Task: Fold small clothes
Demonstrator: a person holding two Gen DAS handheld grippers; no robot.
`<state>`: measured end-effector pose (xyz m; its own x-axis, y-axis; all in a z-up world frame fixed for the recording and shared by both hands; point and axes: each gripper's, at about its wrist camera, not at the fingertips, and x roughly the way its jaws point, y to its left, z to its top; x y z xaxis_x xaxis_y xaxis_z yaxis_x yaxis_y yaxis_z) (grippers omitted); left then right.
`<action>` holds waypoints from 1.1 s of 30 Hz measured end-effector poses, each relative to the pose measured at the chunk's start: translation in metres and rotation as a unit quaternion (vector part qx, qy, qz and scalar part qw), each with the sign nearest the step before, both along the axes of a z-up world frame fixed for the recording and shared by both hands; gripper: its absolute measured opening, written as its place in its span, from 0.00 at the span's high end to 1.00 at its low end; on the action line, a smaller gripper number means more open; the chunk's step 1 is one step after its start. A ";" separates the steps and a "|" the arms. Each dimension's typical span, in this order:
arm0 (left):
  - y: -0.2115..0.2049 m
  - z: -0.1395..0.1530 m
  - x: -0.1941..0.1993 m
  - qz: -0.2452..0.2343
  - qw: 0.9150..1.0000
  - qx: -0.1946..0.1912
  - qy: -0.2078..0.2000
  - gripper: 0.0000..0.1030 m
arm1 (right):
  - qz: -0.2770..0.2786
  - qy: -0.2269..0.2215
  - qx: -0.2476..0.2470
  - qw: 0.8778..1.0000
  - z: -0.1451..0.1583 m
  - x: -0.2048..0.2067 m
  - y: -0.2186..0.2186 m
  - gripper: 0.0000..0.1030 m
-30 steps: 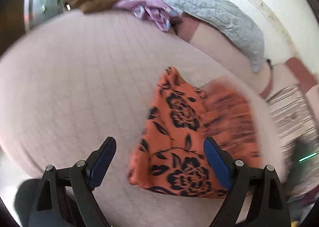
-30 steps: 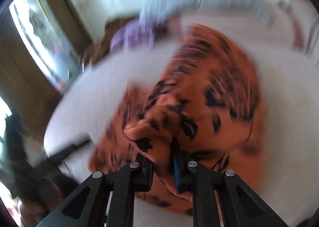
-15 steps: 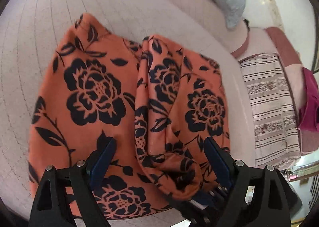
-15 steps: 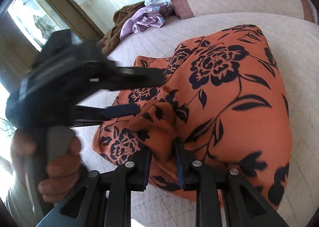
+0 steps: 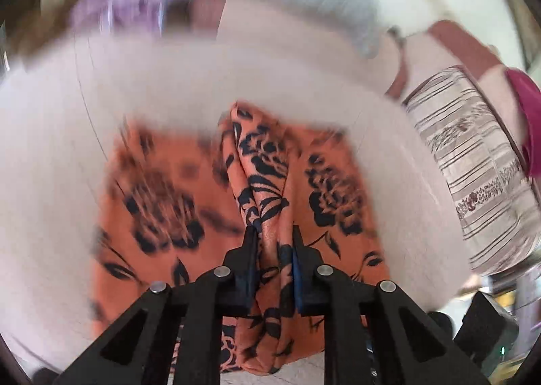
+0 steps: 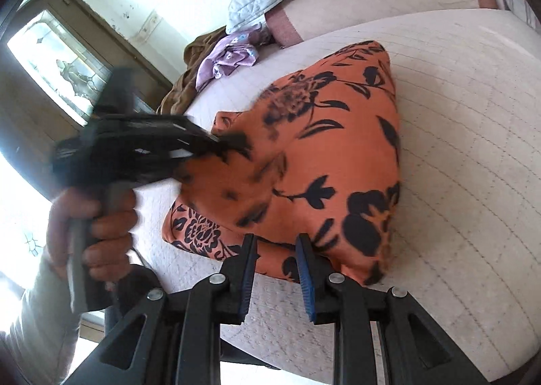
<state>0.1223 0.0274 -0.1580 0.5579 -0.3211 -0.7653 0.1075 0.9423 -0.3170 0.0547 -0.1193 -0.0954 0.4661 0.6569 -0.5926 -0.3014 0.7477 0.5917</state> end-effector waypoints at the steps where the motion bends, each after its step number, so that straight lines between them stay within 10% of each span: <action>1: 0.000 0.012 -0.011 0.004 1.000 0.011 -0.026 0.83 | -0.001 -0.002 0.001 1.000 0.001 -0.001 0.000 0.74; 4: 0.014 -0.002 -0.024 0.027 0.997 0.067 -0.034 0.82 | 0.004 -0.015 -0.001 1.000 0.011 -0.007 0.001 0.74; 7: 0.054 -0.079 -0.001 0.070 0.992 0.069 0.086 0.84 | 0.015 -0.018 -0.007 1.000 0.013 -0.007 0.010 0.74; 17: 0.065 0.007 -0.030 0.062 0.996 0.038 -0.051 0.91 | 0.020 -0.015 -0.028 0.999 0.011 -0.014 0.024 0.74; 21: 0.088 -0.077 -0.007 0.080 0.993 0.055 0.061 0.92 | 0.024 -0.015 -0.032 0.999 0.010 -0.018 0.022 0.74; 28: 0.099 -0.004 -0.023 0.076 0.996 0.038 -0.031 0.94 | 0.017 -0.002 -0.042 0.999 0.004 -0.021 0.012 0.74; 33: 0.109 -0.076 0.000 0.086 0.992 0.056 0.067 0.94 | -0.001 0.014 -0.029 0.999 -0.005 -0.018 -0.002 0.74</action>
